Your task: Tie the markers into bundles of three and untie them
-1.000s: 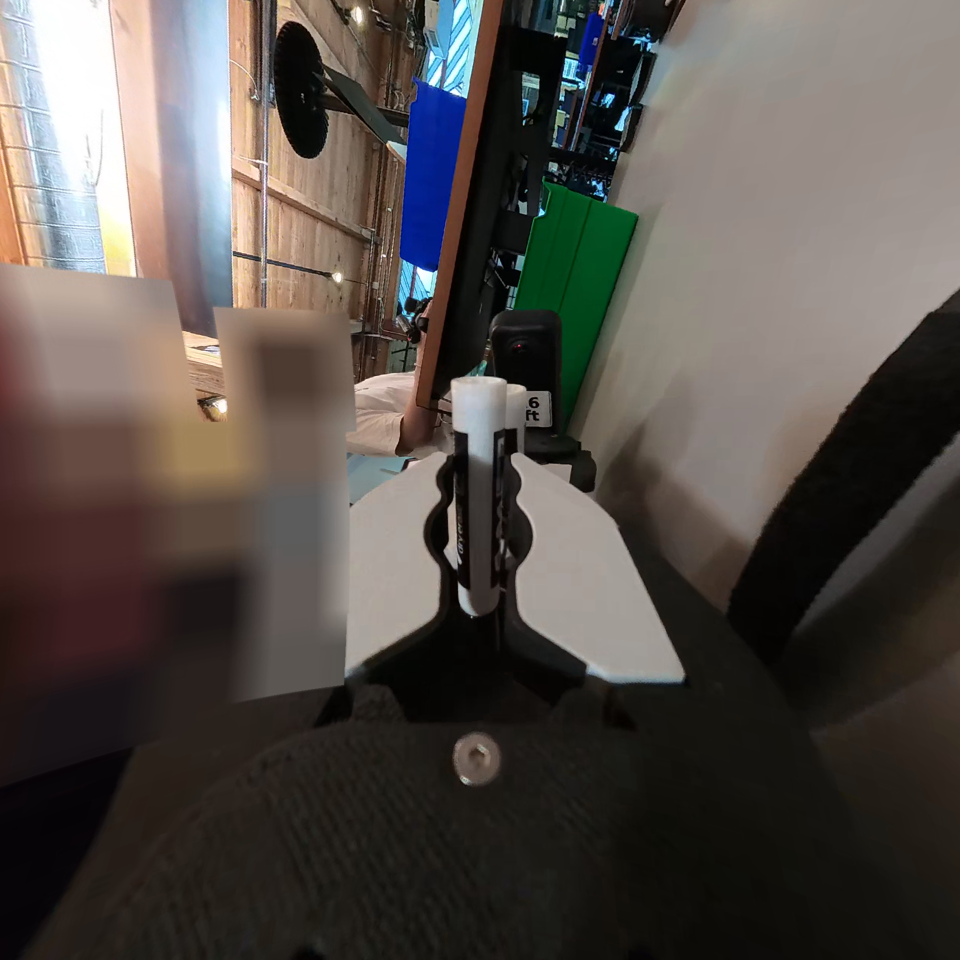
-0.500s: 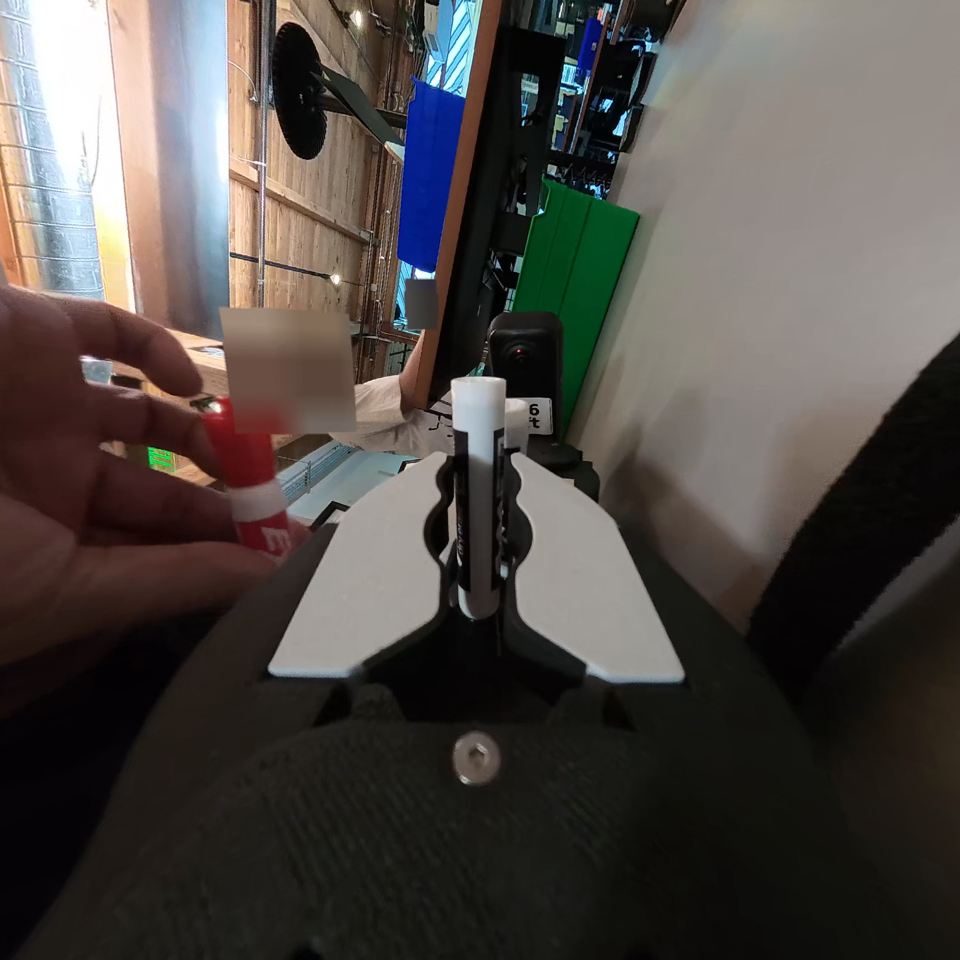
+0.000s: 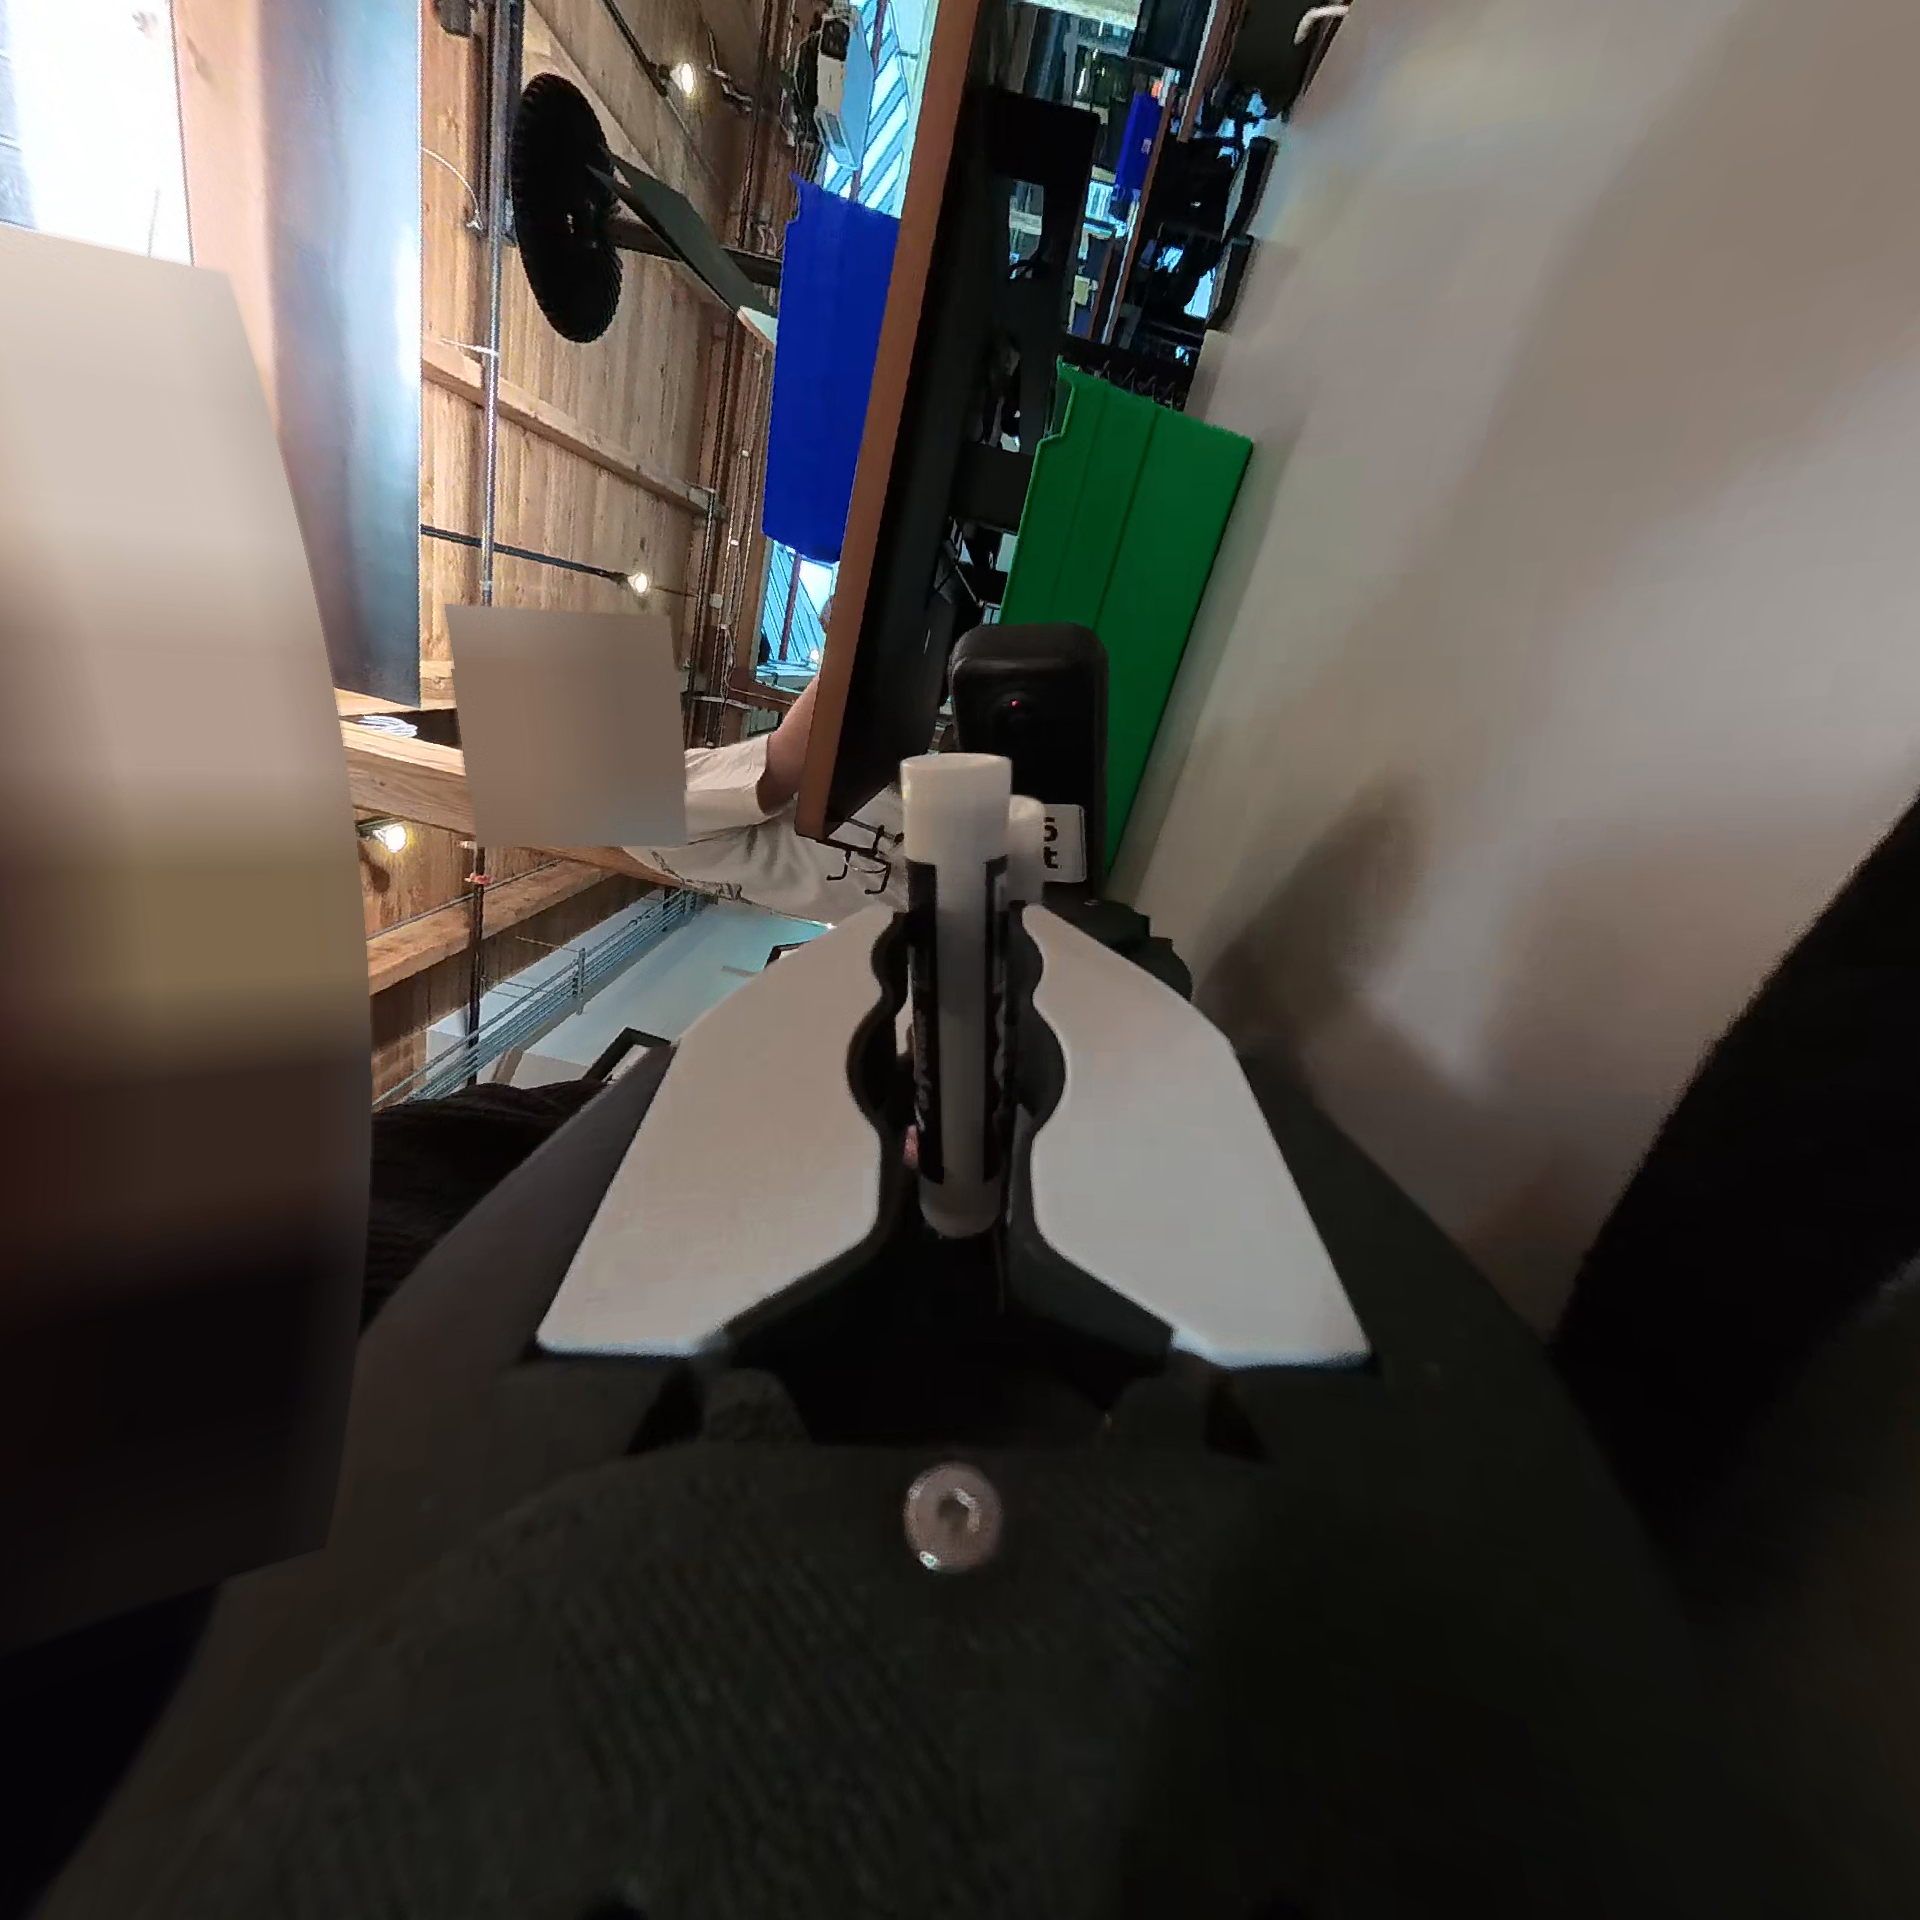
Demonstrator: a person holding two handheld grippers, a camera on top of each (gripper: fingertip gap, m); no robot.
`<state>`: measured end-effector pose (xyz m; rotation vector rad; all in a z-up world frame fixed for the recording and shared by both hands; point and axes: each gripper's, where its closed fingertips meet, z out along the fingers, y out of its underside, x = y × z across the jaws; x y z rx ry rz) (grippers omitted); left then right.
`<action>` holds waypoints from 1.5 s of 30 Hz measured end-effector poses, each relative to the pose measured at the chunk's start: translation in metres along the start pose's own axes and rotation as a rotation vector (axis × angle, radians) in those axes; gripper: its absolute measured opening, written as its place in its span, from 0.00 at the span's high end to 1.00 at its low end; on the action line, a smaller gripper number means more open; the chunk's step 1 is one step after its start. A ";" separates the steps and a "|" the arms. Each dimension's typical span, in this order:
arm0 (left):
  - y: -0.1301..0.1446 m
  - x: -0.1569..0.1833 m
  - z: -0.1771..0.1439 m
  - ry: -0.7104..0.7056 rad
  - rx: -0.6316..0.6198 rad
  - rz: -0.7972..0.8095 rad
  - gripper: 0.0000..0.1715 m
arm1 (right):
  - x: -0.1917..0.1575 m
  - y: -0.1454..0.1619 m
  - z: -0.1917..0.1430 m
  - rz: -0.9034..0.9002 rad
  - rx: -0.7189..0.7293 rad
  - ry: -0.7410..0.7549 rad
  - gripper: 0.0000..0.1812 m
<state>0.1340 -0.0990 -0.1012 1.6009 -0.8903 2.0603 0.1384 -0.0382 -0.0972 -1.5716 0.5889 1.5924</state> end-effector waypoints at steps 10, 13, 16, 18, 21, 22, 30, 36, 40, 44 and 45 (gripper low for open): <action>-0.002 0.000 -0.001 0.001 0.007 0.003 0.85 | 0.002 0.003 0.004 -0.006 0.023 0.021 0.90; -0.001 0.001 -0.001 0.006 0.002 0.001 0.85 | 0.002 0.003 0.004 0.000 0.018 0.016 0.90; 0.000 0.001 -0.001 0.009 -0.005 -0.010 0.89 | 0.002 0.005 0.004 0.016 0.011 0.003 0.90; 0.001 -0.001 0.000 -0.003 -0.012 -0.007 0.92 | 0.001 0.006 0.005 0.011 0.001 -0.003 0.90; 0.003 -0.001 0.001 -0.006 -0.025 -0.007 0.92 | 0.000 0.009 0.007 -0.005 -0.017 0.002 0.90; 0.003 -0.001 0.001 -0.006 -0.026 -0.008 0.92 | 0.000 0.010 0.007 -0.002 -0.019 -0.002 0.90; 0.003 -0.004 0.000 -0.032 -0.027 -0.015 0.92 | -0.002 0.003 -0.003 -0.041 -0.039 -0.001 0.82; 0.015 -0.012 0.003 -0.075 -0.100 -0.037 0.92 | 0.005 0.001 -0.011 -0.152 -0.091 0.105 0.71; 0.030 -0.017 0.006 -0.097 -0.179 -0.065 0.92 | 0.010 0.005 -0.011 -0.151 -0.121 0.130 0.68; 0.044 -0.019 0.009 -0.128 -0.252 -0.056 0.92 | 0.015 0.013 -0.009 -0.110 -0.164 0.136 0.67; 0.046 -0.018 0.010 -0.125 -0.264 -0.054 0.92 | 0.017 0.016 -0.009 -0.109 -0.184 0.145 0.67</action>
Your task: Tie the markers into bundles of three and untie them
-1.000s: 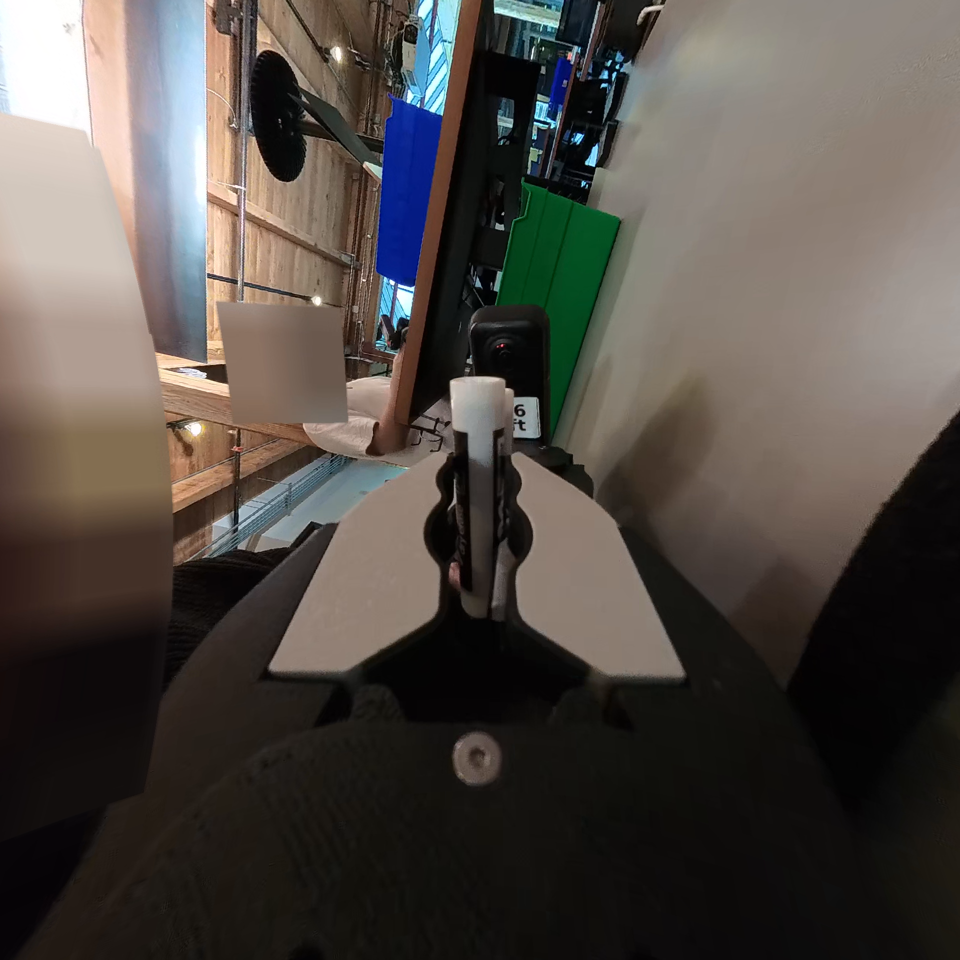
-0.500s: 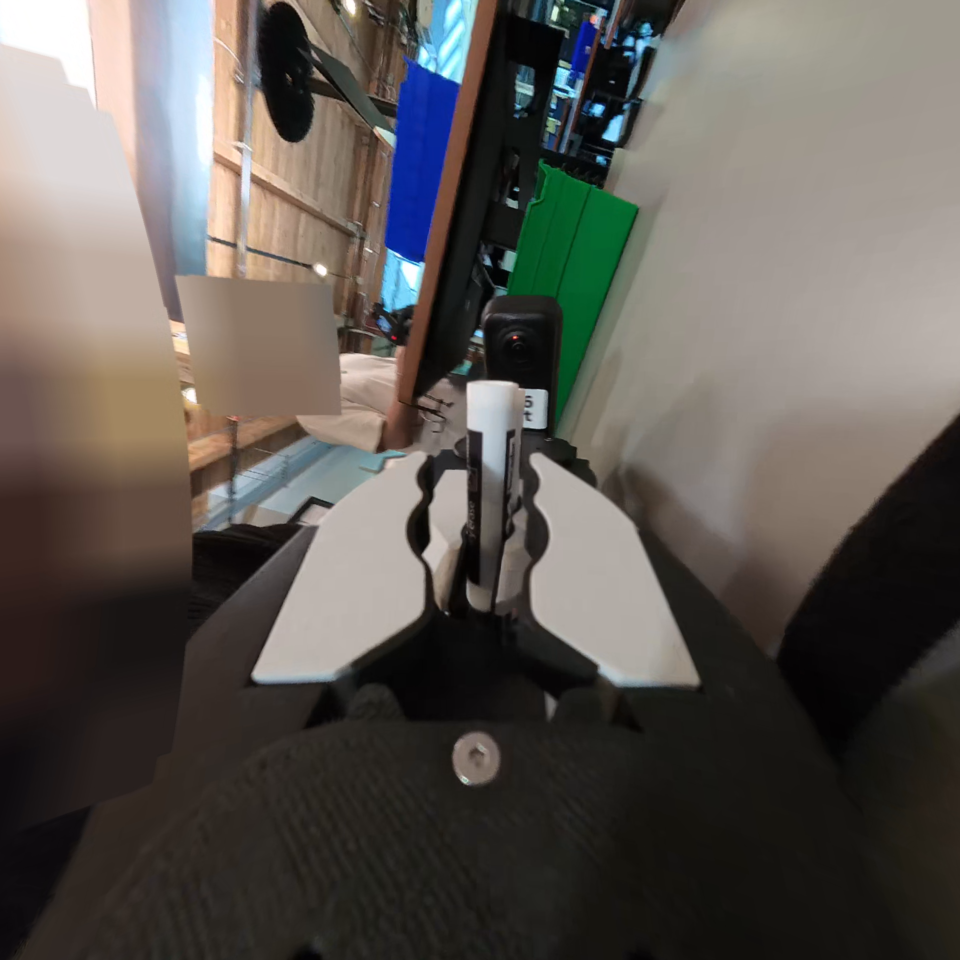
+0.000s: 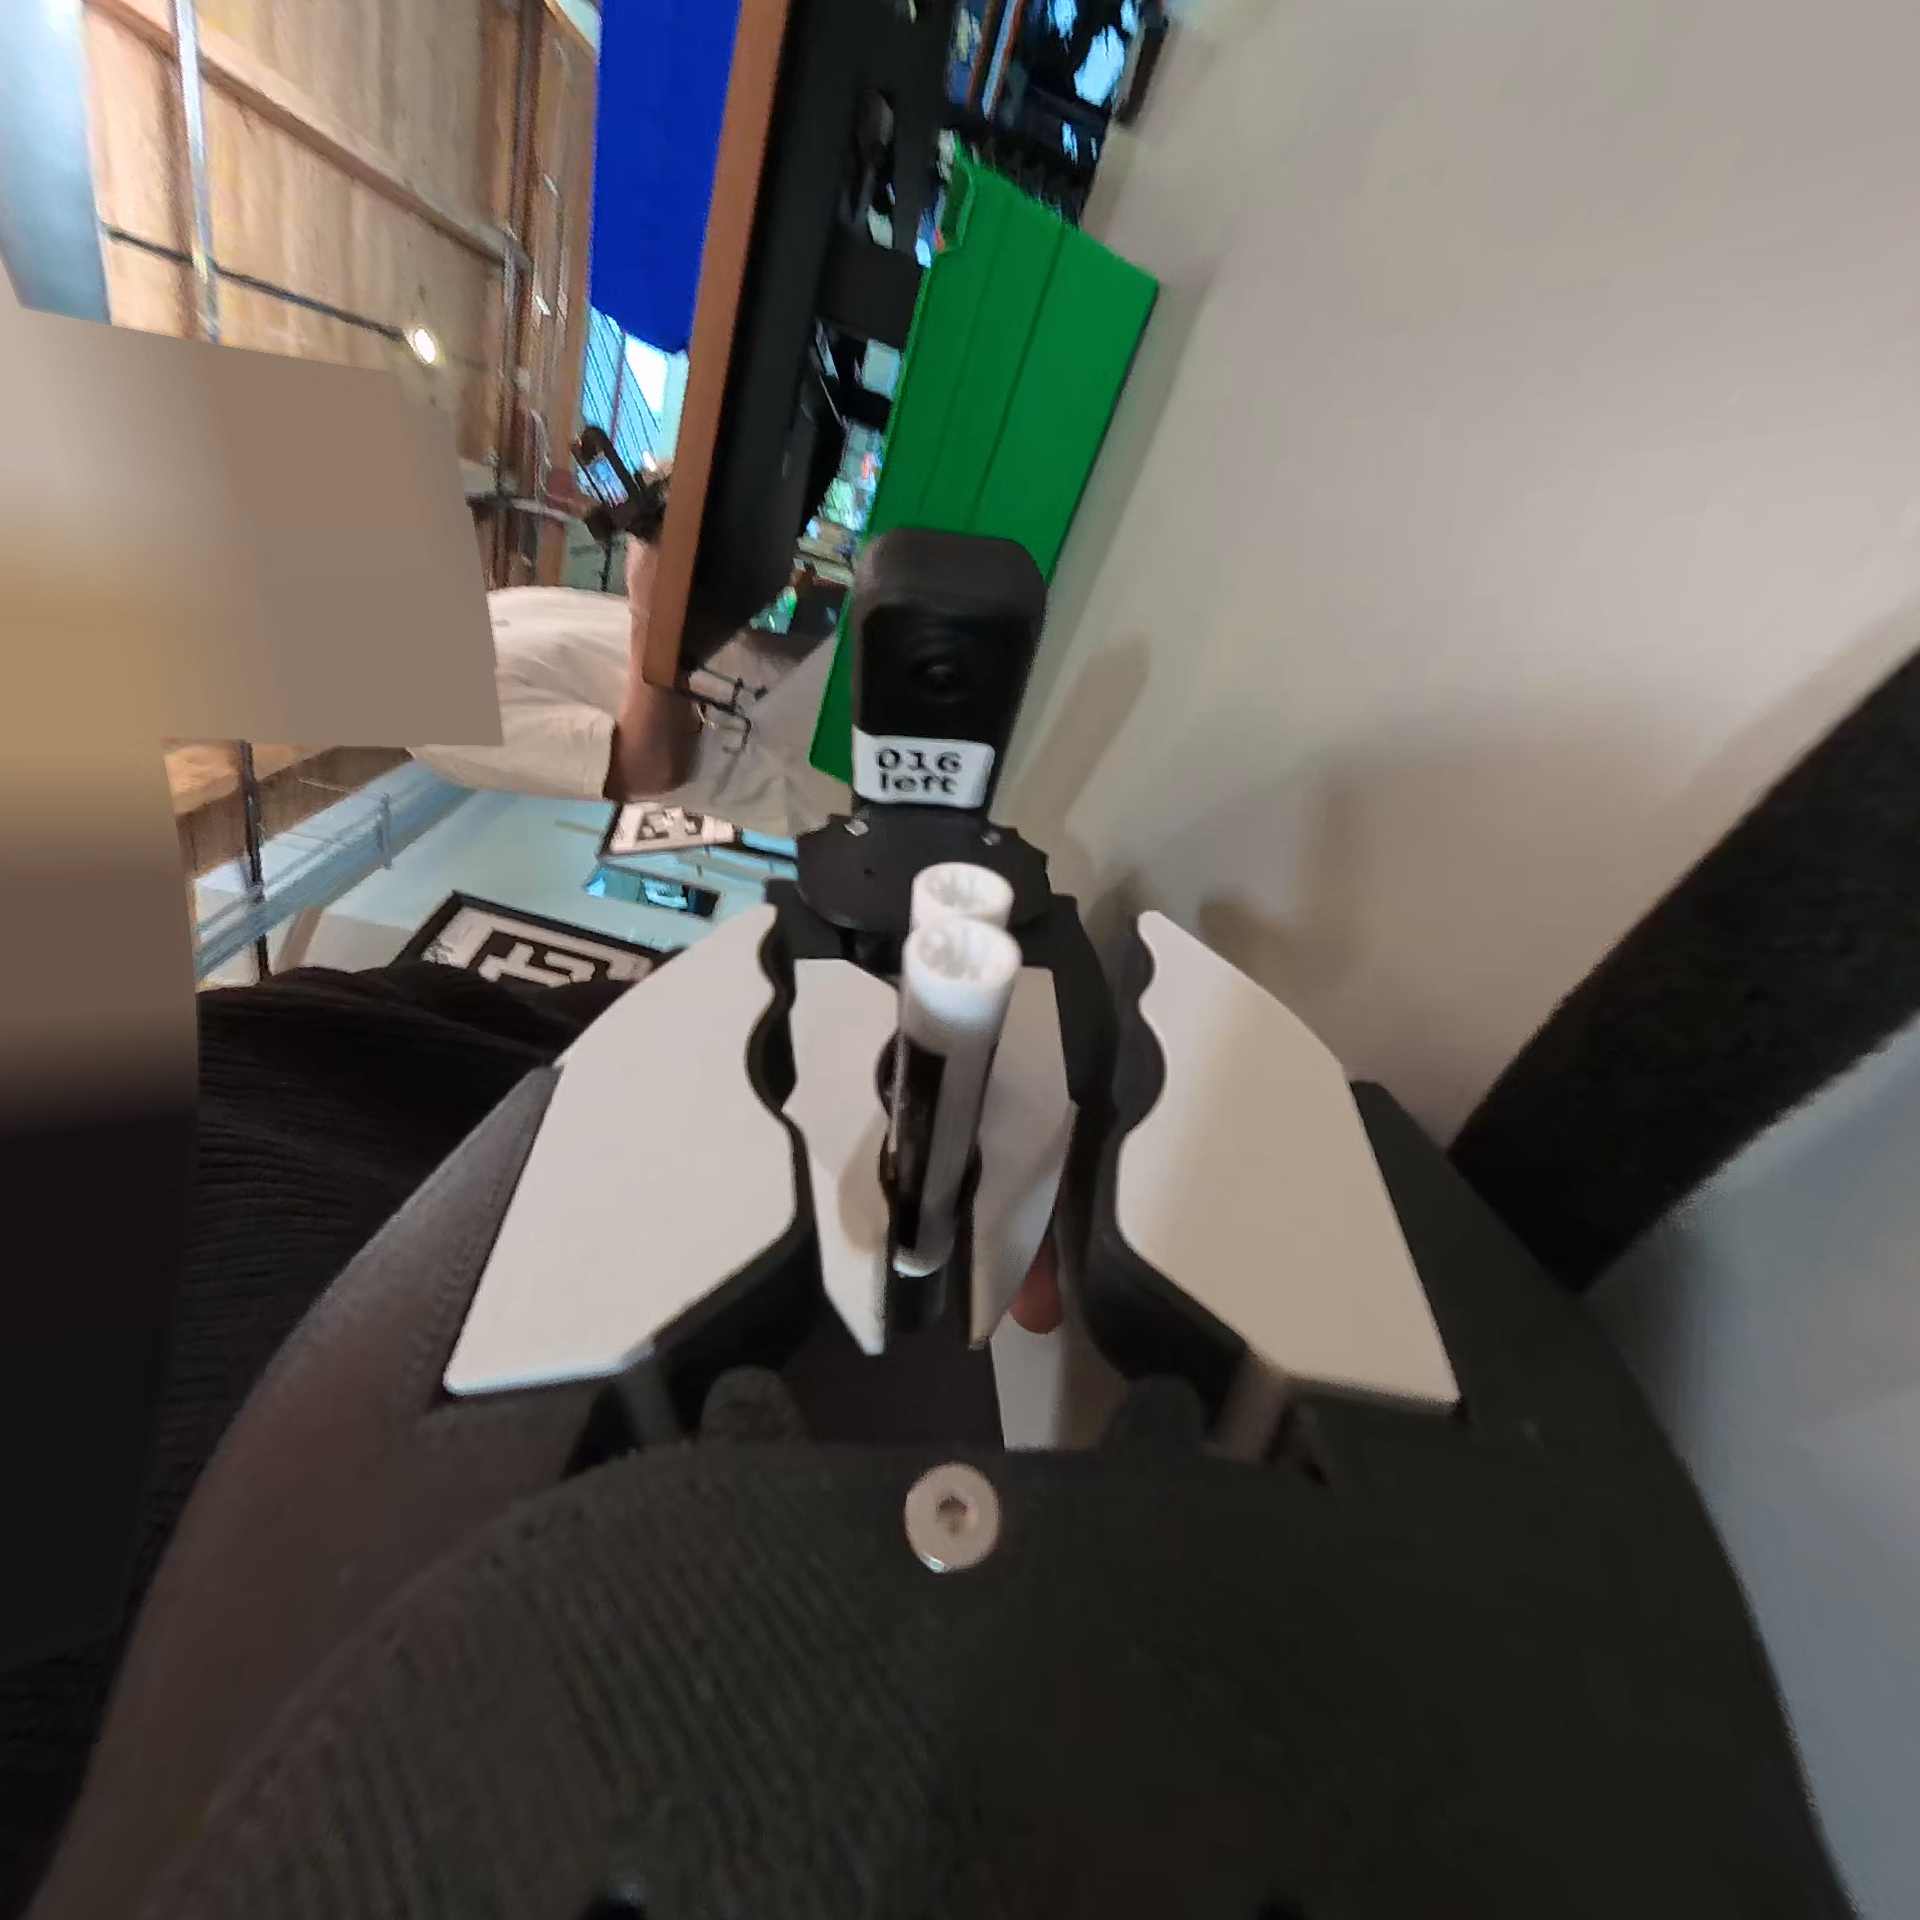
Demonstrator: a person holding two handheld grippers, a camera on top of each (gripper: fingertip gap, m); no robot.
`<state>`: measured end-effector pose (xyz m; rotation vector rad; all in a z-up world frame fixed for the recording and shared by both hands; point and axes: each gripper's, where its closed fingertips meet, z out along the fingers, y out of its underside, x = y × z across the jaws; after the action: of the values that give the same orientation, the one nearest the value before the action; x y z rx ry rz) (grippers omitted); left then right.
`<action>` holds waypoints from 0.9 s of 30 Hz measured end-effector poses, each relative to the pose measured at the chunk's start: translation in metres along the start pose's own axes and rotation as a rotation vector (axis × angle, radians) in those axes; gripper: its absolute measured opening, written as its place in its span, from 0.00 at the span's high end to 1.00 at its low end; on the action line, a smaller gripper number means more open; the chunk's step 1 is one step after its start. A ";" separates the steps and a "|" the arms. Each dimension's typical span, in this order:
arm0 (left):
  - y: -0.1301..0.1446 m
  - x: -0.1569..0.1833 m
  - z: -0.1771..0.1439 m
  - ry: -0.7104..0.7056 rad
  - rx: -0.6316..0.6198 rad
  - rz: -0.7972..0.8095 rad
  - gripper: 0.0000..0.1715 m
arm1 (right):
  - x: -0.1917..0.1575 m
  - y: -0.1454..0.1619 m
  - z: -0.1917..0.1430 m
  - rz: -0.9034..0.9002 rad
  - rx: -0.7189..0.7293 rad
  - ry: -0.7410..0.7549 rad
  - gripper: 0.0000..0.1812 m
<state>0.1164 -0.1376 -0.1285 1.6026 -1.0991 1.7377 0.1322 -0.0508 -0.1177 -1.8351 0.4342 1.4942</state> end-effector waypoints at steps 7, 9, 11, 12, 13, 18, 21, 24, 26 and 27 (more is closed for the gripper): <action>0.005 0.001 0.002 0.003 -0.026 -0.013 0.92 | -0.001 0.022 0.009 -0.010 -0.120 0.003 0.71; 0.006 0.001 0.003 0.005 -0.029 -0.014 0.92 | -0.003 0.025 0.010 0.000 -0.135 -0.018 0.75; 0.007 0.001 0.003 0.006 -0.036 -0.014 0.92 | -0.006 0.026 0.012 0.012 -0.131 -0.043 0.80; 0.008 0.002 0.004 0.009 -0.039 -0.012 0.92 | -0.008 0.026 0.012 0.022 -0.126 -0.059 0.85; 0.008 0.003 0.004 0.013 -0.038 -0.011 0.93 | -0.009 0.026 0.012 0.033 -0.122 -0.073 0.89; 0.004 0.003 0.002 0.024 -0.018 -0.018 0.92 | -0.010 0.020 0.009 0.019 -0.090 -0.074 0.90; 0.004 0.004 0.002 0.023 -0.016 -0.013 0.92 | -0.009 0.014 0.005 0.026 -0.056 -0.077 0.90; 0.005 0.003 0.003 0.019 -0.024 -0.009 0.92 | -0.009 0.014 0.004 0.018 -0.067 -0.074 0.90; 0.006 0.003 0.003 0.016 -0.031 -0.007 0.92 | -0.009 0.016 0.004 0.015 -0.075 -0.071 0.90; 0.007 0.002 0.004 0.012 -0.035 -0.005 0.93 | -0.009 0.016 0.005 0.015 -0.078 -0.072 0.90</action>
<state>0.1125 -0.1447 -0.1278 1.5710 -1.1126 1.7130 0.1158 -0.0604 -0.1146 -1.8351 0.3606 1.6022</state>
